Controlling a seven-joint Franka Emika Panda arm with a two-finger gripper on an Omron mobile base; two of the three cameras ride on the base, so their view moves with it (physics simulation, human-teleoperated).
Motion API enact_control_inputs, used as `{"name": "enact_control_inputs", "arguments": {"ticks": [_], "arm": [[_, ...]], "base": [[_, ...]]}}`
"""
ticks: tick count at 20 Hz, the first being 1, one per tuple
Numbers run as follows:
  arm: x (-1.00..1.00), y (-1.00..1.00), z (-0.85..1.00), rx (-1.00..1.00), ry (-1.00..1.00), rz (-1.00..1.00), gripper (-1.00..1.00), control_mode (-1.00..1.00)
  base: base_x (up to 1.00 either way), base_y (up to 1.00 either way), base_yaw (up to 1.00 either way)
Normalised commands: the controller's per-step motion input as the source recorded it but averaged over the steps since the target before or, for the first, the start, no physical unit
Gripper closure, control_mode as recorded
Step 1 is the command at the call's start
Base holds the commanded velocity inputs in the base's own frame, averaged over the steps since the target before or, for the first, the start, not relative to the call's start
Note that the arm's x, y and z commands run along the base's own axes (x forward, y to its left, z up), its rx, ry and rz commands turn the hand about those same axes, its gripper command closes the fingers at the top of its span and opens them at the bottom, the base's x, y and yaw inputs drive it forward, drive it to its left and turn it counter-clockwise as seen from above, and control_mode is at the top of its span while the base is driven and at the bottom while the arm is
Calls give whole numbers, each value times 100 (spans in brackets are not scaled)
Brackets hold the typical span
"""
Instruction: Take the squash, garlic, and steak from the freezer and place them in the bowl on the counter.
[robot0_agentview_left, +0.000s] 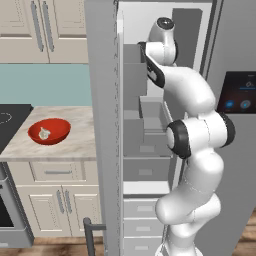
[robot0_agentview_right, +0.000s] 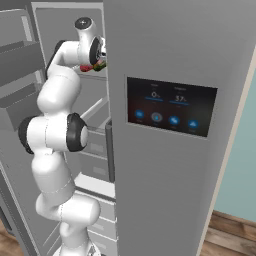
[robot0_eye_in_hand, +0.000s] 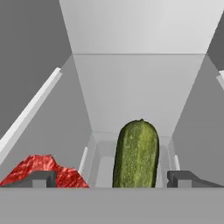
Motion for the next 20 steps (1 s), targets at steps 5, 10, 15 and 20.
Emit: {"name": "enact_control_inputs", "arguments": {"ticks": [5,10,15,20], "arm": [[48,3,-37,0,3,0,-100,-100],[41,0,-41,0,0,0,-100,-100],[19,-1,-24,-1,-3,0,100,-100],[-17,-24,-16,0,-4,0,100,-100]], "base": [[0,0,0],[0,0,0],[0,0,0],[0,0,0]]}}
